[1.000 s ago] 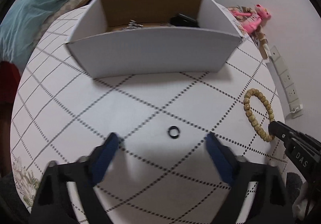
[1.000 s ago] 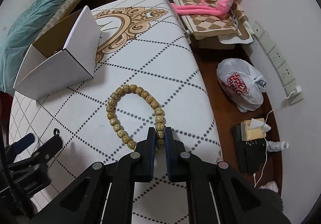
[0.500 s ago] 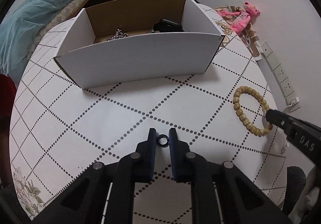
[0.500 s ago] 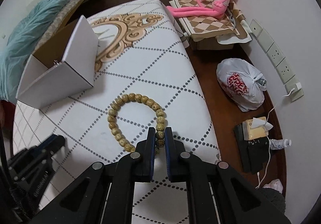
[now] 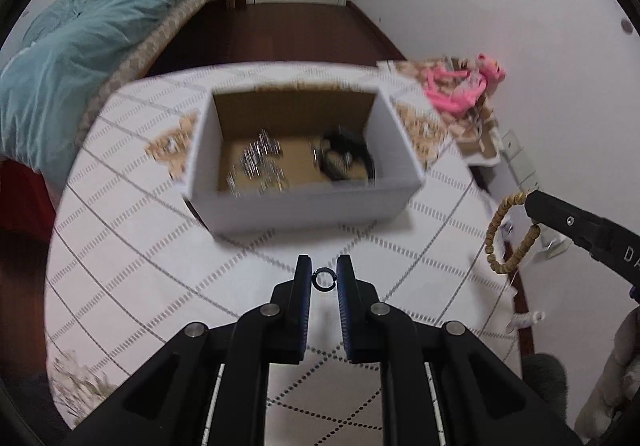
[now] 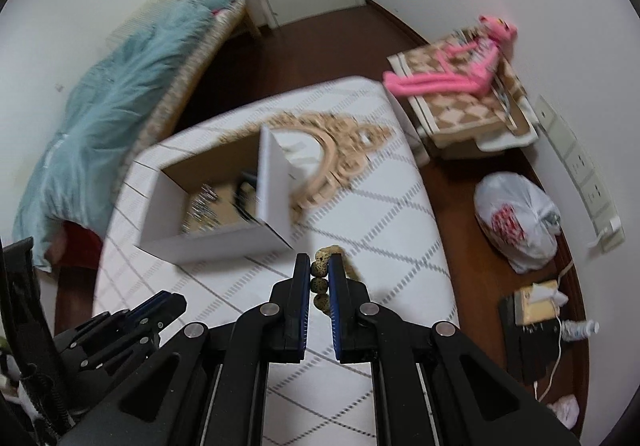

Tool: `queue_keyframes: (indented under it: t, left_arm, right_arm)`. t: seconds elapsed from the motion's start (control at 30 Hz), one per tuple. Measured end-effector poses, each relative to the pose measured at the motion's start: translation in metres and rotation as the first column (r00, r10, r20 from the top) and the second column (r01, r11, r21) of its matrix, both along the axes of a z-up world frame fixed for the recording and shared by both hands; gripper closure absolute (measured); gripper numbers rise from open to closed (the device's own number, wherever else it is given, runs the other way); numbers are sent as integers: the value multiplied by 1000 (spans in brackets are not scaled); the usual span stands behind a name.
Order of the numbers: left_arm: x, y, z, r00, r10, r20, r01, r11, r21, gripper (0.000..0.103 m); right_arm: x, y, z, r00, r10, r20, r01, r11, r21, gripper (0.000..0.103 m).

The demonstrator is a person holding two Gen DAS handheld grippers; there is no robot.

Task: Organize jewelry
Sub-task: 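Carry the bracelet and ring into the box and open both tools, then lift both open tools up and away from the box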

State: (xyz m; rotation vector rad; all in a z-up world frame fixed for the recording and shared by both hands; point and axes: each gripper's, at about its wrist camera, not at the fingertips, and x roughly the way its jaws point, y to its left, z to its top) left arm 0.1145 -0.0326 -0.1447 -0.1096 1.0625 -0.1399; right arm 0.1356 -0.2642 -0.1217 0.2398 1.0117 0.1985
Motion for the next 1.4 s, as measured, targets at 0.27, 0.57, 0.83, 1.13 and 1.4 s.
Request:
queue_keyframes:
  t: [0.27, 0.57, 0.83, 1.13, 1.4]
  left_arm:
    - [54, 26, 36, 1000, -8, 28, 9, 999, -45, 93]
    - [116, 47, 23, 999, -3, -54, -1, 997, -73, 92]
    - [139, 67, 11, 984, 105, -145, -109, 994, -18, 29]
    - [134, 94, 17, 971, 207, -117, -204, 978, 36, 6]
    - [108, 92, 14, 967, 247, -57, -236, 960, 149, 0]
  right_arm:
    - [41, 35, 55, 991, 105, 78, -110, 993, 53, 94]
    - [120, 84, 38, 977, 214, -14, -212, 974, 75, 94]
    - [162, 109, 3, 951, 275, -145, -255, 957, 141, 94]
    - [177, 109, -24, 912, 296, -285, -251, 950, 185, 74]
    - [148, 95, -13, 956, 197, -218, -218, 973, -77, 7]
